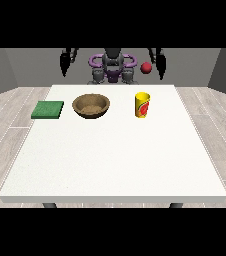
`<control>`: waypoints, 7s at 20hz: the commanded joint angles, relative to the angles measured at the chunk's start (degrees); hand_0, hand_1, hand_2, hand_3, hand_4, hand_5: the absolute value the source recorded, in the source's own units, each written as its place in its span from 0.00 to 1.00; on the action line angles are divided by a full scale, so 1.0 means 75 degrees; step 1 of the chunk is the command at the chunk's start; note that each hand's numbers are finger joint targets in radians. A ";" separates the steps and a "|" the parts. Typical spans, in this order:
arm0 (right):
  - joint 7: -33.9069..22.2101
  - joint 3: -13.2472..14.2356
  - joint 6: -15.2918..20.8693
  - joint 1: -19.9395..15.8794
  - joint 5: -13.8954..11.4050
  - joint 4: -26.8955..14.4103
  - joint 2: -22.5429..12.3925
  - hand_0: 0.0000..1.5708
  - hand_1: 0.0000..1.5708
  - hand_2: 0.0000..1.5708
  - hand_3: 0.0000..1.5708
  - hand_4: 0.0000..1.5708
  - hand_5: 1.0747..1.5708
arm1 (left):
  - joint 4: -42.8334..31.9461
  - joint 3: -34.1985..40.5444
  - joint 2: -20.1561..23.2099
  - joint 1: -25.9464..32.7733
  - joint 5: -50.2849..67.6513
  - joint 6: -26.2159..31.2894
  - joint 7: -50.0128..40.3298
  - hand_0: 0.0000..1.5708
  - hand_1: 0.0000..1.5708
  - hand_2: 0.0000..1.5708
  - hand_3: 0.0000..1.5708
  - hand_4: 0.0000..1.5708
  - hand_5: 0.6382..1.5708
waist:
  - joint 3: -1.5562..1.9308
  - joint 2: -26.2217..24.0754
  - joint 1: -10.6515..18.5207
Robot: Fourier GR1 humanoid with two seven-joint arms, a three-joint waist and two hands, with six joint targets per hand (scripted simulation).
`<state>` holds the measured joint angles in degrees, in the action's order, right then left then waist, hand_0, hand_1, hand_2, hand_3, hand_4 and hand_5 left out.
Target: Pick the cup and pour the ball into the bowl, then pick the bowl and place it on the pad
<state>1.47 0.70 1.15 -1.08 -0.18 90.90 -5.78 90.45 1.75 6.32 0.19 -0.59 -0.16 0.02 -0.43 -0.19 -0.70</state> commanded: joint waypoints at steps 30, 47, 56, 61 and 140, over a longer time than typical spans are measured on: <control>0.1473 0.0870 -0.0635 -0.1655 0.0846 -0.0719 -0.0196 0.00 0.00 0.00 0.00 0.00 0.98 | -0.0817 0.0895 0.0628 -0.2432 0.0646 0.0390 0.1810 0.00 0.00 0.00 0.00 0.00 0.66 | 0.0056 0.1836 -0.0231; 0.2146 0.1689 -0.1932 -0.2141 0.1584 -0.2323 -0.1130 0.00 0.00 0.00 0.00 0.00 0.98 | -0.4667 0.1260 0.0052 -0.3558 0.0084 -0.0532 0.4535 0.00 0.00 0.00 0.00 0.00 0.69 | 0.0055 0.1883 -0.0701; 0.2607 0.1667 -0.2039 -0.2107 0.1559 -0.2523 -0.1063 0.00 0.00 0.00 0.00 0.00 0.98 | -0.6322 0.1685 0.0416 -0.4178 0.0208 -0.0391 0.5627 0.00 0.00 0.00 0.00 0.00 0.62 | 0.0053 0.2100 -0.0890; 0.2379 0.1946 -0.2421 -0.2822 0.1918 -0.2456 -0.1604 0.00 0.00 0.00 0.00 0.00 0.98 | -0.6328 0.1354 0.0765 -0.4120 -0.1274 -0.2693 0.5870 0.82 0.82 1.00 1.00 0.51 0.94 | 0.0056 0.2699 -0.1381; 0.2851 0.2667 -0.3007 -0.3375 0.1689 -0.7757 -0.2605 0.00 0.00 0.00 0.00 0.29 0.97 | -0.4226 -0.5188 -0.0716 -0.6663 -1.1201 -0.0490 -0.2221 0.86 0.86 1.00 1.00 0.76 0.88 | 0.0049 0.0073 0.0566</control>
<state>25.09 20.53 -20.72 -27.00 11.64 33.63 -25.90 55.60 -41.27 1.00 -53.95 -89.08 -0.19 -17.16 0.00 0.74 0.92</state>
